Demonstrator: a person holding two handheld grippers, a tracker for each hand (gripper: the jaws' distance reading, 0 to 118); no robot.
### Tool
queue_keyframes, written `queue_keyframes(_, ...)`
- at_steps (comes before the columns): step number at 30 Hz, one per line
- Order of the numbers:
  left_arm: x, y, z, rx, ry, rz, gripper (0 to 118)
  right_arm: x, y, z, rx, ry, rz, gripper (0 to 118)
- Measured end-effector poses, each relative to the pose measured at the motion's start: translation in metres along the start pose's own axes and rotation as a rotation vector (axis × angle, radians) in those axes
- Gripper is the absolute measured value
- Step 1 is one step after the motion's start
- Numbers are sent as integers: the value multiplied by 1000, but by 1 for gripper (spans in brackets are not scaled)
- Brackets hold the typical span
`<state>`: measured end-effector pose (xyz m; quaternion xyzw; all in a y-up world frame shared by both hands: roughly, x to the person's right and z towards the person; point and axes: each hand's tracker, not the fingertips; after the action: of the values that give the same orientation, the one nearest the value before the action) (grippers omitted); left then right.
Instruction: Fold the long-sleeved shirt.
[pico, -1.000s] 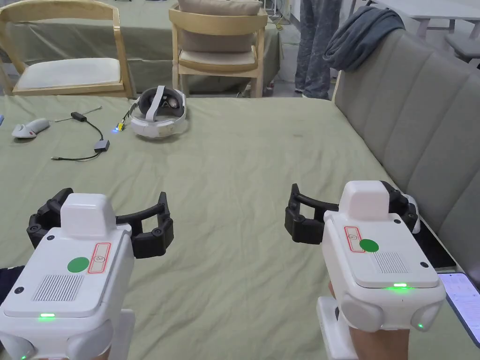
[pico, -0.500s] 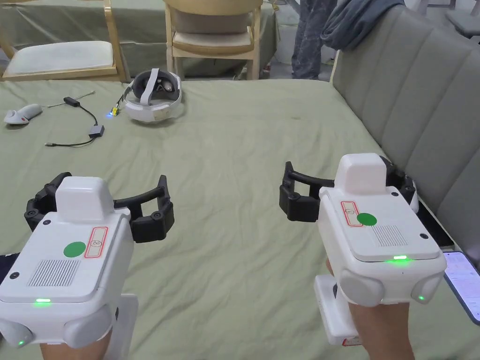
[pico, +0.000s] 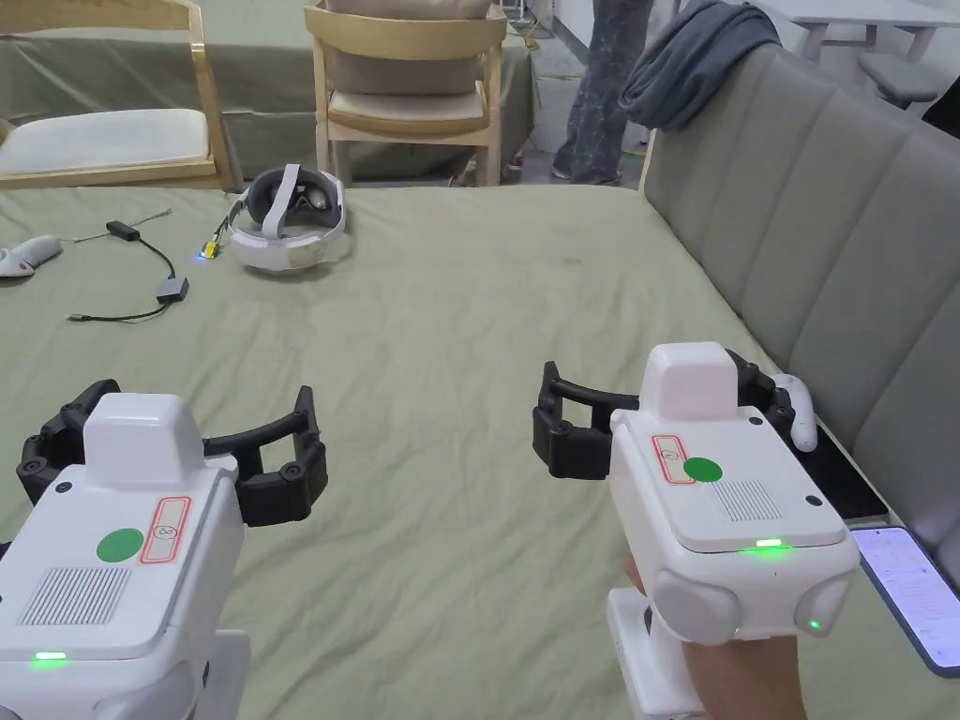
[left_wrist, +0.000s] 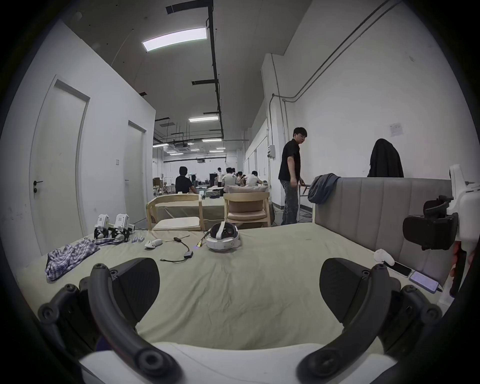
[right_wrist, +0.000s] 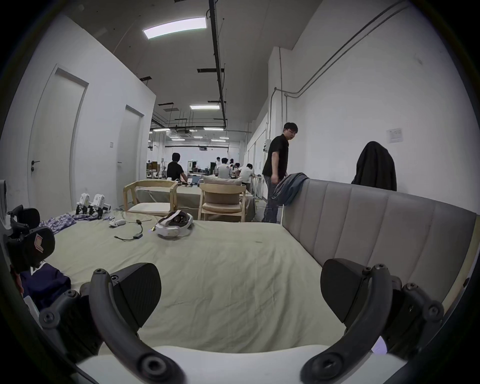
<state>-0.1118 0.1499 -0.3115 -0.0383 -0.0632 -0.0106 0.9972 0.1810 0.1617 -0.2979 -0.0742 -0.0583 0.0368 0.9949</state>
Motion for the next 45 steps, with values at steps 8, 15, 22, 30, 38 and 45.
queue_keyframes(8,-3,2,1,0,-3,14,111,0,1,-2,-6,19,7,118)
queue_keyframes(15,-6,1,2,-3,2,15,111,-8,13,-2,-202,-29,-121,118)
queue_keyframes(22,-8,3,5,-5,14,22,111,-8,14,1,-211,0,-127,118)
queue_keyframes(30,-7,5,7,15,15,24,111,-1,15,0,-183,-36,-105,118)
queue_keyframes(38,-2,3,5,8,12,8,111,4,11,0,-200,-36,-148,118)
queue_keyframes(45,-1,3,3,3,5,5,111,-1,9,0,-195,-83,-91,118)
